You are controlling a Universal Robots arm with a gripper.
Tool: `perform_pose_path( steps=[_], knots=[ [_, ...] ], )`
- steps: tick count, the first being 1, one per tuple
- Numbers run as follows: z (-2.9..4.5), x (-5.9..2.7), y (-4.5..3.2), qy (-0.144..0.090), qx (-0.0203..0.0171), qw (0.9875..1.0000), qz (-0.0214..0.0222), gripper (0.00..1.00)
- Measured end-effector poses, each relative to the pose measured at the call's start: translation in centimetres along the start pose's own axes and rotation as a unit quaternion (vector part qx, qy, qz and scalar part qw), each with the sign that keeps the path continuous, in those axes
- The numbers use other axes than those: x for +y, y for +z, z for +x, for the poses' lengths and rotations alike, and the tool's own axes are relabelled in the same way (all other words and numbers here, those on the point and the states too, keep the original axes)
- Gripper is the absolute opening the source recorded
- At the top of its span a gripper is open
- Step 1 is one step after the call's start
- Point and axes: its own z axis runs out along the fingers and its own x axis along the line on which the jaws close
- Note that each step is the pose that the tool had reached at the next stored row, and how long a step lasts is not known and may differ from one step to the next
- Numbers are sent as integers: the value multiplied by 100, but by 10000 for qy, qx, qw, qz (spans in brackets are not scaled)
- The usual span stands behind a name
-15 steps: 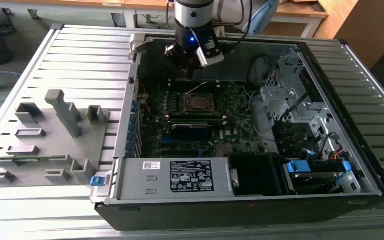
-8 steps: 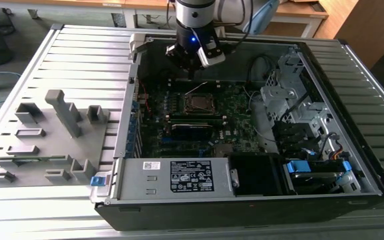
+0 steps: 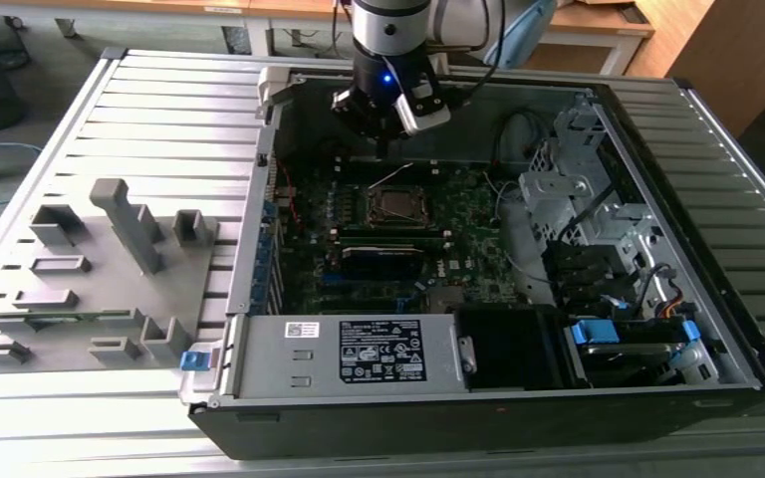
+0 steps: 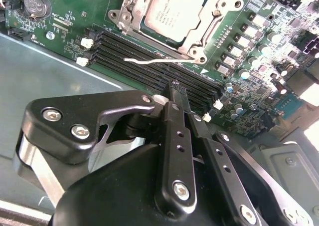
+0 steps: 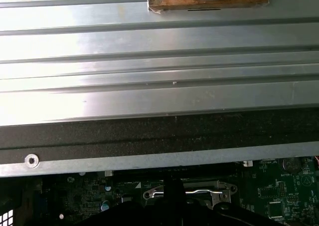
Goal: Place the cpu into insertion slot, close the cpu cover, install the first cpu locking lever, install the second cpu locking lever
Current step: 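Install the first cpu locking lever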
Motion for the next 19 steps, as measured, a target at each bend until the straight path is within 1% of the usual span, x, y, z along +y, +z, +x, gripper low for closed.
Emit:
perform_pose_path(
  steps=[5,12,19],
  knots=[
    [-7,1,1,-1,0,10000,0,11],
    [-64,4,7,0,-1,10000,7,11],
    [-81,6,9,0,-1,10000,11,11]
  ],
)
